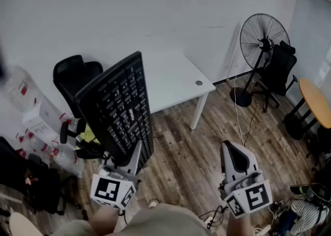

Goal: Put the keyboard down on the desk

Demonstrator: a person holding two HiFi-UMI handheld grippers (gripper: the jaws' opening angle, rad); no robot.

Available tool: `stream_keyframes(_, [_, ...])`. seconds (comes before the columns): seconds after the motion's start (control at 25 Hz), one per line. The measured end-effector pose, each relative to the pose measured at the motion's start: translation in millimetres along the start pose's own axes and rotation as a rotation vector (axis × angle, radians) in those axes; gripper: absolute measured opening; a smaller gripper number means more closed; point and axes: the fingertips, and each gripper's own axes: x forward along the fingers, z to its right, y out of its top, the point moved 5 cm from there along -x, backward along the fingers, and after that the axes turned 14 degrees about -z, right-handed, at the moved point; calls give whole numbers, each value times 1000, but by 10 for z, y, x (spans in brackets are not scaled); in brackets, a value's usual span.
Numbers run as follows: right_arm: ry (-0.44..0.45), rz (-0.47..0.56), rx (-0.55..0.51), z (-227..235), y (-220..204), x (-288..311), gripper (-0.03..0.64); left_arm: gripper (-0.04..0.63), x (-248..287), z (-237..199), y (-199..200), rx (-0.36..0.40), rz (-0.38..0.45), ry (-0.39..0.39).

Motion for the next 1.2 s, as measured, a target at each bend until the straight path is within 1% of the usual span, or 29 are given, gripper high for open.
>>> stream_keyframes(0.24, [38, 16, -4, -36, 10, 0, 25, 91, 15, 11, -2, -25, -11, -23])
stream_keyframes(0.52, [44, 1, 7, -34, 14, -29, 25, 91, -15, 30, -3, -36, -30, -29])
stream_keyframes(0.72, [62, -37, 25, -104, -29, -9, 25, 91, -67, 25, -33, -45, -65, -37])
stream_keyframes(0.84, [67, -51, 34, -82, -14, -19, 25, 91, -61, 43, -24, -44, -77, -29])
stream_keyframes(1.04, [81, -37, 61, -76, -7, -81, 25, 91, -138, 68, 26, -46, -90, -29])
stream_keyframes(1.2, [92, -43, 64, -96, 43, -171, 25, 91, -214, 143, 66, -63, -102, -35])
